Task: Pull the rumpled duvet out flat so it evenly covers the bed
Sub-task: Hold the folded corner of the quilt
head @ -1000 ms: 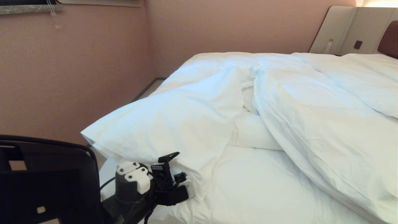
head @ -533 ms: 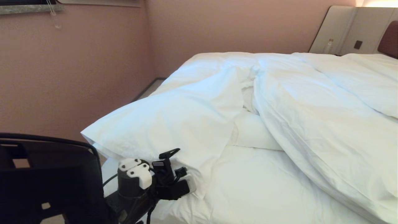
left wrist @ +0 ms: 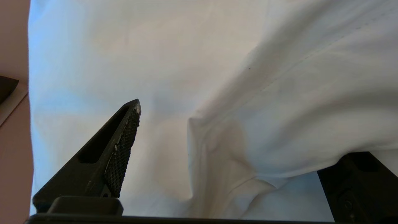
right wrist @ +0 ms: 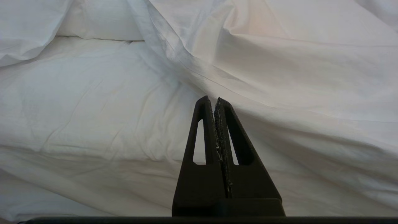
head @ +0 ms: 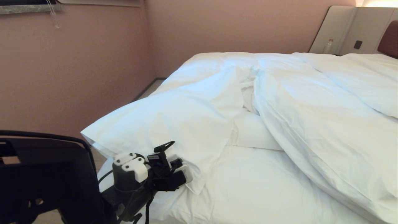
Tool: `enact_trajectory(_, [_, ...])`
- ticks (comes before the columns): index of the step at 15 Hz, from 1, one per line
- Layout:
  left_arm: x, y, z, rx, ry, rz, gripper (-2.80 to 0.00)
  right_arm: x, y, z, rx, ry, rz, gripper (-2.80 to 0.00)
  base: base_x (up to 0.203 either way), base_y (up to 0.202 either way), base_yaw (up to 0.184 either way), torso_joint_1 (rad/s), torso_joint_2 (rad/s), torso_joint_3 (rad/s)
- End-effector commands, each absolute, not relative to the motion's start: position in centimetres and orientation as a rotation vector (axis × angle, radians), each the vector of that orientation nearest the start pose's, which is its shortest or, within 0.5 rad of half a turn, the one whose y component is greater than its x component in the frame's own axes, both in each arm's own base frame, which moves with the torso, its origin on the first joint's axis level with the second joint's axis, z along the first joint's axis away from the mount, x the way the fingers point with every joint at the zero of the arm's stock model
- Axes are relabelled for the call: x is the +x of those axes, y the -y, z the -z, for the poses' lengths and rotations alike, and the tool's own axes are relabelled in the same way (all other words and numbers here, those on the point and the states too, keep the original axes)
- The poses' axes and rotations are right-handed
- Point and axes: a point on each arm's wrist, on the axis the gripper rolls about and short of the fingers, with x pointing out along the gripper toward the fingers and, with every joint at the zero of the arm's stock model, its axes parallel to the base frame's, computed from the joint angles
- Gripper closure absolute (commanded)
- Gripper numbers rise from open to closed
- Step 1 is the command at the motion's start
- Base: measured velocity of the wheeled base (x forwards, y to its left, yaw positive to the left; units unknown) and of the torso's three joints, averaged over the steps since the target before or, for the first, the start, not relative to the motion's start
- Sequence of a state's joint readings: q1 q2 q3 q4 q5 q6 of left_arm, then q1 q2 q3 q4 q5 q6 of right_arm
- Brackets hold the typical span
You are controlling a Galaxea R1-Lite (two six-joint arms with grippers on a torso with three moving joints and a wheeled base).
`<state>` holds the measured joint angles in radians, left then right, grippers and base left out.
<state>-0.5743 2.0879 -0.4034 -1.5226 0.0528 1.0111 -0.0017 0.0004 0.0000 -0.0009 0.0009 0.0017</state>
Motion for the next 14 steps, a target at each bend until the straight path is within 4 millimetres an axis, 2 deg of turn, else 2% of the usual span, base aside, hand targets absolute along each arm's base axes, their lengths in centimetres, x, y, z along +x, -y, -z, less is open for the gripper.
enact_trajectory(1, [25.9, 16.6, -6.3, 1.029, 0.154, 0.536, -2.80, -2.3, 0.0, -7.6, 0.002, 0.002, 0.001, 0.00, 0.000, 0.000, 0.000, 0.000, 0.00, 0.000])
enact_trajectory(5, [26.7, 17.1, -4.9, 1.039, 0.130, 0.549, -2.80, -2.3, 0.0, -7.5, 0.002, 0.000, 0.000, 0.00, 0.000, 0.000, 0.000, 0.000, 0.00, 0.000])
enact_trajectory(8, [27.3, 17.5, -4.7, 1.037, 0.132, 0.531, -2.80, -2.3, 0.0, -7.6, 0.002, 0.002, 0.000, 0.00, 0.000, 0.000, 0.000, 0.000, 0.00, 0.000])
enact_trajectory(14, [26.9, 17.2, -5.1, 1.038, 0.129, 0.525, -2.80, -2.3, 0.0, -7.6, 0.002, 0.002, 0.002, 0.00, 0.000, 0.000, 0.000, 0.000, 0.00, 0.000])
